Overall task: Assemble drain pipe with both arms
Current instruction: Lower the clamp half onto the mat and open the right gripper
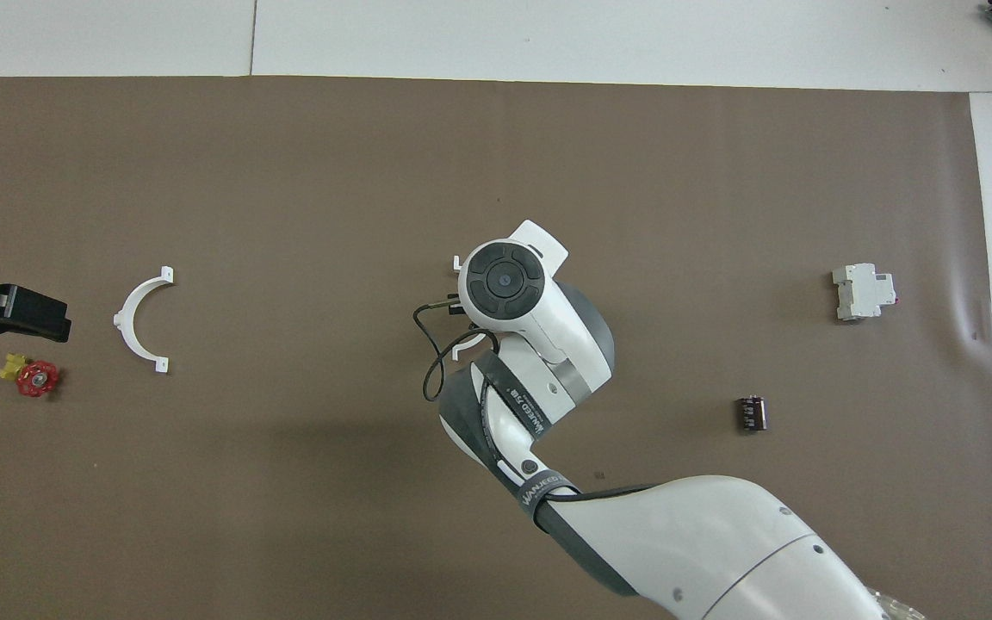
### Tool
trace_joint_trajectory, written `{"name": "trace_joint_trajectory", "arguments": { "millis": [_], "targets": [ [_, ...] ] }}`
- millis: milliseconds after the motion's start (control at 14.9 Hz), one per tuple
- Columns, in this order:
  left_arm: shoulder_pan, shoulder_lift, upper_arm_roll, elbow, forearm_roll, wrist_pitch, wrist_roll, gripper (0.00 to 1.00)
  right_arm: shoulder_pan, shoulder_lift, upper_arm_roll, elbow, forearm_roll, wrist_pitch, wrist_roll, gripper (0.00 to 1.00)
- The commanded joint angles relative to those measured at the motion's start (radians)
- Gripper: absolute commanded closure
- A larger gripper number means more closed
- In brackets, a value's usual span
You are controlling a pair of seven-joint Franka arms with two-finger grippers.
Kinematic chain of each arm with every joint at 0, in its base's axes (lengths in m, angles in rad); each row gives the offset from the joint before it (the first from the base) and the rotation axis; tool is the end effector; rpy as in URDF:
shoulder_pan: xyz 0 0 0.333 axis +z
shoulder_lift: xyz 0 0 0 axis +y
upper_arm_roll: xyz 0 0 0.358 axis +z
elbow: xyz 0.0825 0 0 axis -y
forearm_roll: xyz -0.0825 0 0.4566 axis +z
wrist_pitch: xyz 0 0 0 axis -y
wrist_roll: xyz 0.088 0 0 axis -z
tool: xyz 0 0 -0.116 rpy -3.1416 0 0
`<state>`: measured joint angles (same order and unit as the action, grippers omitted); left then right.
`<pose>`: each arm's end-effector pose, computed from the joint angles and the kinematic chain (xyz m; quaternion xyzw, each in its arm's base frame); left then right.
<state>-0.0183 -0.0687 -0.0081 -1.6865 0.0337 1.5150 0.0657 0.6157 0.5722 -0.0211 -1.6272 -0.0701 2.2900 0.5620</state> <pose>0.5932 -0.0118 0.6324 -0.9975 0.0459 0.0517 0.0161 0.6455 0.4365 0.2801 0.9976 0.0401 0.0559 0.0029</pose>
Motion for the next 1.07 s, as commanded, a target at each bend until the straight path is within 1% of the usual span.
{"name": "trace_joint_trajectory", "arguments": {
  "millis": [0,201,469,536,603,670,1005],
  "targets": [
    [0.005,-0.011,0.000,-0.004,0.002,0.007,0.014,0.00,0.001,-0.012,0.001,-0.023,-0.023,0.031,0.027,1.00],
    [0.005,-0.013,0.000,-0.005,0.002,0.007,0.014,0.00,0.006,-0.012,0.000,-0.023,-0.025,0.031,-0.023,1.00],
    [0.005,-0.013,0.000,-0.005,0.002,0.008,0.014,0.00,0.006,-0.012,0.001,-0.025,-0.025,0.032,-0.024,1.00],
    [0.005,-0.013,0.000,-0.005,0.002,0.008,0.014,0.00,0.006,-0.012,0.001,-0.025,-0.025,0.032,-0.024,0.96],
    [0.005,-0.013,0.000,-0.005,0.002,0.010,0.014,0.00,0.006,-0.012,0.001,-0.025,-0.023,0.039,-0.022,0.33],
    [0.005,-0.013,0.000,-0.005,0.002,0.008,0.014,0.00,0.006,-0.012,0.001,-0.031,-0.025,0.049,-0.022,0.00],
    [0.005,-0.013,-0.001,-0.005,0.002,0.008,0.012,0.00,0.035,-0.021,-0.003,-0.013,-0.023,0.034,-0.014,0.00]
  ]
}}
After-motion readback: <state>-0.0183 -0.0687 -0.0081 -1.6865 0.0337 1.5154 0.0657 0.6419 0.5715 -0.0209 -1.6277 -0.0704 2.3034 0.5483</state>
